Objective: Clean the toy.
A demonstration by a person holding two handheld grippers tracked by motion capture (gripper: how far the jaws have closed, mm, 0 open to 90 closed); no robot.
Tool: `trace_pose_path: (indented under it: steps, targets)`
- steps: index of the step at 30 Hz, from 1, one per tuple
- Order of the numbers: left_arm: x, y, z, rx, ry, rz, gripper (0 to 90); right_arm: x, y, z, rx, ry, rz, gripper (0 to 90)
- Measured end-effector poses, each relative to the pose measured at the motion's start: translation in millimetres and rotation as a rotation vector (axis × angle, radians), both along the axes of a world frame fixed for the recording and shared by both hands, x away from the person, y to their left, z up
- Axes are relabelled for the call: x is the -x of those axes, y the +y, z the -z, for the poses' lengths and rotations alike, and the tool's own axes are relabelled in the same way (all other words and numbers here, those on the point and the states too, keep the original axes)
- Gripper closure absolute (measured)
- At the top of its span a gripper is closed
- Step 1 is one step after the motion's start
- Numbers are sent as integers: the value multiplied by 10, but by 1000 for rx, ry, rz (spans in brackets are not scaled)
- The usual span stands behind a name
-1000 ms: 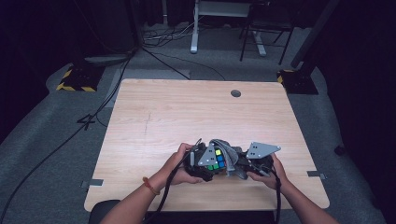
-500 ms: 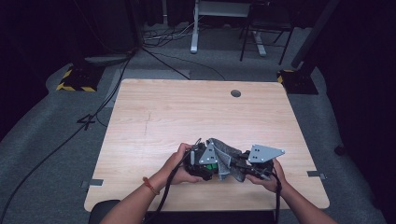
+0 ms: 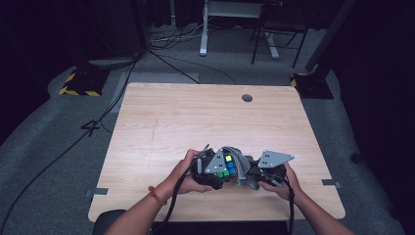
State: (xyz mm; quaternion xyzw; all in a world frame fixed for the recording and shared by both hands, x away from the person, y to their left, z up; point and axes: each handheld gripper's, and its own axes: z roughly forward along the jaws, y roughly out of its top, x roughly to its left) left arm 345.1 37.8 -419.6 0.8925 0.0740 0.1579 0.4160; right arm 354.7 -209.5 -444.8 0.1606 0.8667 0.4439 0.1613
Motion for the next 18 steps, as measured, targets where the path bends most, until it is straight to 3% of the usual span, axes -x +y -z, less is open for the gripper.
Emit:
trace_pose_path:
  steps: [2,3,8,10,13,15,18]
  targets:
    - [-6,6,4,-8,4,-7,333,10,-5,-8,-15,12,-11,791]
    - [-18,1,14,-21,-7,-13,333,18,2,-11,-14,9,-15,791]
    - [-87,-7,81,-40,22,-32,333,102,37,-101,-53,-18,-40,791]
    - [-88,-37,109,-56,28,-29,333,117,63,-141,-46,-31,-29,791]
    - [-42,-80,109,-87,3,-9,333,114,95,-162,-38,-55,-8,791]
    - [-27,-66,64,-61,-3,2,333,80,97,-145,-18,-64,10,792]
    - [-20,-27,17,-34,-17,1,333,8,61,-73,10,-23,25,791]
